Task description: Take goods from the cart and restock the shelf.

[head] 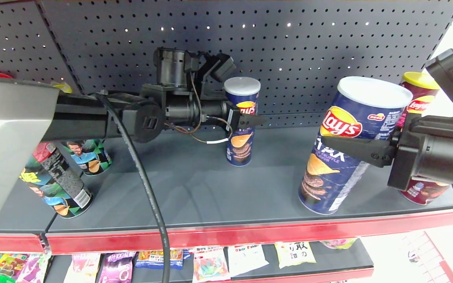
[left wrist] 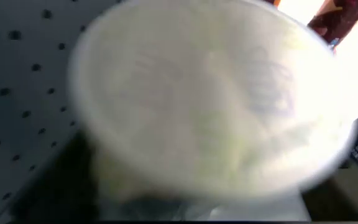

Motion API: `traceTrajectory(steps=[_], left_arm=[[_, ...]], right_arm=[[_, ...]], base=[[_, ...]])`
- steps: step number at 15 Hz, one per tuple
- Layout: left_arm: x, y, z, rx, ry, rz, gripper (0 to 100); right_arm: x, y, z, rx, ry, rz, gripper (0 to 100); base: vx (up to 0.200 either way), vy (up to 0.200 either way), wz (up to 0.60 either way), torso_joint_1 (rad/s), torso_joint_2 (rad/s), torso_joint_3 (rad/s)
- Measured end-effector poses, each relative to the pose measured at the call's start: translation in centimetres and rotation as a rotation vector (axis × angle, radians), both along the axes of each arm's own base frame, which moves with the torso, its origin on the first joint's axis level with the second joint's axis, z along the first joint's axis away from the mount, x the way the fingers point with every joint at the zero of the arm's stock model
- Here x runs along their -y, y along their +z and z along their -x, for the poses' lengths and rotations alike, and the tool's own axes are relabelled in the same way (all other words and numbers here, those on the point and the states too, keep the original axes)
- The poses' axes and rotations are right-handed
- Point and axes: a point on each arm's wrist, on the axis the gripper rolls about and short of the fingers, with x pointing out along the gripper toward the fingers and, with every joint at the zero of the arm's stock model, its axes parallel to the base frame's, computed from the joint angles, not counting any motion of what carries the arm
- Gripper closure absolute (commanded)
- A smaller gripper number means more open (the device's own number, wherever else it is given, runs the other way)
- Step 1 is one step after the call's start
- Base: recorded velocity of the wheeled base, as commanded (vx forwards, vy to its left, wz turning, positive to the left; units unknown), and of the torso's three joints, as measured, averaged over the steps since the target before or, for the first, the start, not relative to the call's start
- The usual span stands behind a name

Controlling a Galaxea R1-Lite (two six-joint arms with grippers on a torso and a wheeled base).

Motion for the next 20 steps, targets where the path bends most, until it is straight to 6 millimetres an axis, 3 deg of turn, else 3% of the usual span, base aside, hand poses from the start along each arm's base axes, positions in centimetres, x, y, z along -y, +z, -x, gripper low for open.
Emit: traceTrajectory(steps=[7,11,17,20], left_arm=[[0.2,-0.1,0.0,-0.006,-0.005,0.0,100],[-0.4,1.1,0.8,-0.034,-0.003,0.036,100],[-1.0,1.5,4.9,-0.081,-0.1,0.031,100],[-0.8,2.1,6.6,0.001,-0.137,0.078,100]], right_arm=[[0.0,0.0,0.0,-0.001,0.001,0.001,100],[0.0,0.0,-0.1,-0.001,0.0,-0.001,100],[0.0,0.2,-0.1,0.002,-0.001,-0.006,100],[0.0,0.2,-0.1,0.003,-0.002,-0.007,100]], base=[[0.0,0.0,0.0,0.0,0.0,0.0],[0.0,0.0,0.0,0.0,0.0,0.0],[0.0,0.0,0.0,0.0,0.0,0.0],[0.0,0.0,0.0,0.0,0.0,0.0]])
